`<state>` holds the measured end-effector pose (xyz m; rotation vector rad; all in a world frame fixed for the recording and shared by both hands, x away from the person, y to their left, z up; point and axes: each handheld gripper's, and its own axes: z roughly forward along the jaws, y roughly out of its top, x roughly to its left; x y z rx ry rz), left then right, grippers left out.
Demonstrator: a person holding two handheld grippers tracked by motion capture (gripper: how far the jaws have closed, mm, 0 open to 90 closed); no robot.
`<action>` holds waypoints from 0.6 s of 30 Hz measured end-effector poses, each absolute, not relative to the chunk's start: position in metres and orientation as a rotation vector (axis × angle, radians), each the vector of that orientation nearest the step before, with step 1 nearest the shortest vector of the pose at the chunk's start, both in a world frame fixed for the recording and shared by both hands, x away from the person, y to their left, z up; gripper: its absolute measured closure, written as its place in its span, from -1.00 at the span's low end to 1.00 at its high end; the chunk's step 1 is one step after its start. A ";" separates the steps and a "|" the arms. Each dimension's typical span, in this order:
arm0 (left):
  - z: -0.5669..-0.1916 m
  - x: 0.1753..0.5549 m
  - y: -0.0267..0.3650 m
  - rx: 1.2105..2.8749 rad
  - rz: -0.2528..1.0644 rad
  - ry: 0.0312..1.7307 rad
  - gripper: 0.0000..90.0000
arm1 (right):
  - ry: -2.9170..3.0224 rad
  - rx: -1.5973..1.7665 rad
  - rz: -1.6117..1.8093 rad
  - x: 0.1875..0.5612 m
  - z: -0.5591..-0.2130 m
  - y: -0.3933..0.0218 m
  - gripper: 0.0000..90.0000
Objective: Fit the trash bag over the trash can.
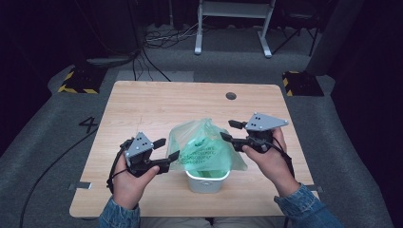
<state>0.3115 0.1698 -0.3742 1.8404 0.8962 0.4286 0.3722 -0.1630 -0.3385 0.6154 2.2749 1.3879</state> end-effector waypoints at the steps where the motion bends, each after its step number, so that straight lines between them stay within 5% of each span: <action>1: -0.375 0.313 0.169 1.851 0.439 0.899 -0.16 | 2.286 0.616 1.391 0.372 -0.341 -0.163 0.09; 7: -0.383 0.317 0.169 1.894 0.394 0.898 0.24 | 2.319 0.672 1.364 0.377 -0.357 -0.162 0.14; 18: -0.398 0.309 0.174 1.899 0.331 0.904 0.12 | 2.327 0.821 1.198 0.398 -0.383 -0.170 0.09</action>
